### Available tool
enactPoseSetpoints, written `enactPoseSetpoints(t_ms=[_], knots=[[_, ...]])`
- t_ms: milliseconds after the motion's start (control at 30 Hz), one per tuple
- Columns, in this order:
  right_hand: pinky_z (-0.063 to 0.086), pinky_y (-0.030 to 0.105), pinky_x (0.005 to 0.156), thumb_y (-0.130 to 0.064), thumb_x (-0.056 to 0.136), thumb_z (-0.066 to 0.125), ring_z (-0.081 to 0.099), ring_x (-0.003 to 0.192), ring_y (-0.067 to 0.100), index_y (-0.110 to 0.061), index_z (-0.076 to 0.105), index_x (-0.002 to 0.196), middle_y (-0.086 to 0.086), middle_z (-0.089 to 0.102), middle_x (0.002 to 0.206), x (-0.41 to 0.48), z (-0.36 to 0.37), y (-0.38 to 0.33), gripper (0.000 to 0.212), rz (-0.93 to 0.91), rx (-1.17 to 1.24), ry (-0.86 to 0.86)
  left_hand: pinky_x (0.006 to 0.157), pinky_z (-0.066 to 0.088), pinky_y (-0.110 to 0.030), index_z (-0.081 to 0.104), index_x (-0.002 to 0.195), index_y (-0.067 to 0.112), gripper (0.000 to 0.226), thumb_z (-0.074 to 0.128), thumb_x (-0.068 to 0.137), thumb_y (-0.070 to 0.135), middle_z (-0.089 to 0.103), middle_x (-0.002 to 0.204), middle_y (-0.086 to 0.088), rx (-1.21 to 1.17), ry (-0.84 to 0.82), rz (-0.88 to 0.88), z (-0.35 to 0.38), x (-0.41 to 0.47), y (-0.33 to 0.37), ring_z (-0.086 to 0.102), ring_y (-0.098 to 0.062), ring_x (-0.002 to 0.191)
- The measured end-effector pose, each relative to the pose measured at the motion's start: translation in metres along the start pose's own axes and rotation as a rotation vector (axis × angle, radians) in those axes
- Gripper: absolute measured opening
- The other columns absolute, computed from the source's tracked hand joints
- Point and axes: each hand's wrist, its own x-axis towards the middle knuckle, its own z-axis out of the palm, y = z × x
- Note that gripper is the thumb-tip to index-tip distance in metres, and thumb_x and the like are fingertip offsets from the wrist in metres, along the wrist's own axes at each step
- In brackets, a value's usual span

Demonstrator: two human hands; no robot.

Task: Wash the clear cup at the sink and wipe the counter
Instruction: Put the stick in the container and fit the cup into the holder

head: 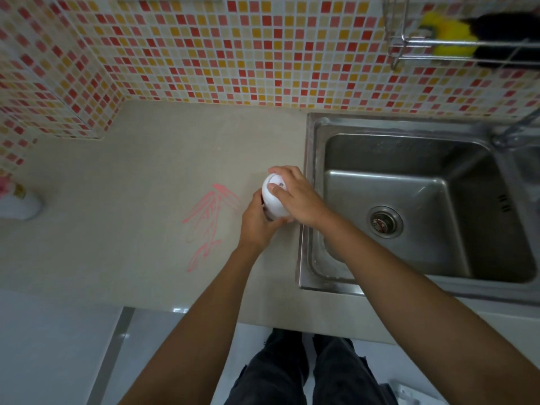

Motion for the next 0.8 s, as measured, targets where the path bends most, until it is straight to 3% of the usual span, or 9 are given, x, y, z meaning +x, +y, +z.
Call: enactPoseSetpoints(t_ms=[133, 267, 333, 433, 533, 667, 800], knots=[[0.022, 0.045, 0.115, -0.062, 0.085, 0.053, 0.021, 0.144, 0.024, -0.031, 0.023, 0.149, -0.002, 0.025, 0.157, 0.007, -0.020, -0.007, 0.077, 0.026, 0.013, -0.064, 0.105, 0.043, -0.040, 0.032, 0.143, 0.019, 0.085, 0.070, 0.067, 0.027, 0.049, 0.138, 0.002, 0.020, -0.086, -0.041, -0.012, -0.004, 0.013, 0.050, -0.020, 0.125], [0.016, 0.044, 0.118, -0.057, 0.092, 0.046, 0.011, 0.148, 0.020, -0.021, 0.022, 0.151, 0.000, 0.020, 0.159, -0.014, -0.044, -0.010, 0.073, 0.015, -0.062, 0.193, 0.116, 0.022, -0.030, 0.024, 0.150, 0.010, 0.075, 0.055, 0.081, 0.008, 0.030, 0.155, -0.007, 0.138, 0.112, -0.061, -0.037, -0.014, 0.031, 0.028, -0.022, 0.143], [0.010, 0.043, 0.120, -0.056, 0.095, 0.042, 0.007, 0.148, 0.019, -0.017, 0.021, 0.152, 0.002, 0.018, 0.160, -0.031, -0.056, 0.001, 0.072, 0.004, -0.201, 0.233, 0.116, 0.018, -0.028, 0.026, 0.149, 0.009, 0.067, 0.051, 0.087, -0.001, 0.029, 0.156, -0.008, 0.182, 0.234, 0.000, -0.042, -0.013, 0.043, 0.025, -0.022, 0.144], [0.003, 0.040, 0.119, -0.057, 0.096, 0.033, -0.001, 0.148, 0.021, -0.013, 0.011, 0.153, 0.005, 0.007, 0.161, -0.059, -0.074, 0.032, 0.075, 0.015, -0.447, 0.084, 0.120, 0.018, -0.037, 0.024, 0.150, 0.010, 0.060, 0.049, 0.095, 0.010, 0.024, 0.158, -0.009, 0.305, 0.319, 0.148, -0.036, -0.007, 0.070, 0.020, -0.024, 0.146], [0.002, 0.040, 0.120, -0.061, 0.095, 0.027, -0.007, 0.148, 0.023, -0.010, 0.001, 0.153, 0.008, -0.004, 0.161, -0.083, -0.099, 0.069, 0.082, 0.073, -0.613, -0.014, 0.120, 0.012, -0.040, 0.019, 0.151, 0.017, 0.059, 0.045, 0.099, 0.028, 0.013, 0.161, -0.007, 0.456, 0.262, 0.297, -0.010, -0.002, 0.099, 0.008, -0.025, 0.149], [-0.003, 0.037, 0.119, -0.064, 0.094, 0.025, -0.009, 0.148, 0.019, -0.011, -0.003, 0.153, 0.005, -0.007, 0.161, -0.108, -0.156, 0.094, 0.083, 0.176, -0.641, 0.149, 0.119, 0.002, -0.038, 0.011, 0.153, 0.021, 0.063, 0.034, 0.099, 0.046, 0.000, 0.162, -0.005, 0.599, 0.153, 0.482, 0.044, 0.006, 0.139, -0.005, -0.022, 0.149], [-0.004, 0.034, 0.118, -0.063, 0.095, 0.025, -0.012, 0.147, 0.018, -0.012, -0.005, 0.153, 0.004, -0.009, 0.161, -0.119, -0.231, 0.082, 0.083, 0.122, -0.654, 0.378, 0.121, 0.001, -0.039, 0.004, 0.153, 0.018, 0.069, 0.033, 0.099, 0.050, -0.004, 0.162, -0.006, 0.656, 0.096, 0.594, 0.101, 0.022, 0.193, -0.008, -0.021, 0.148]])
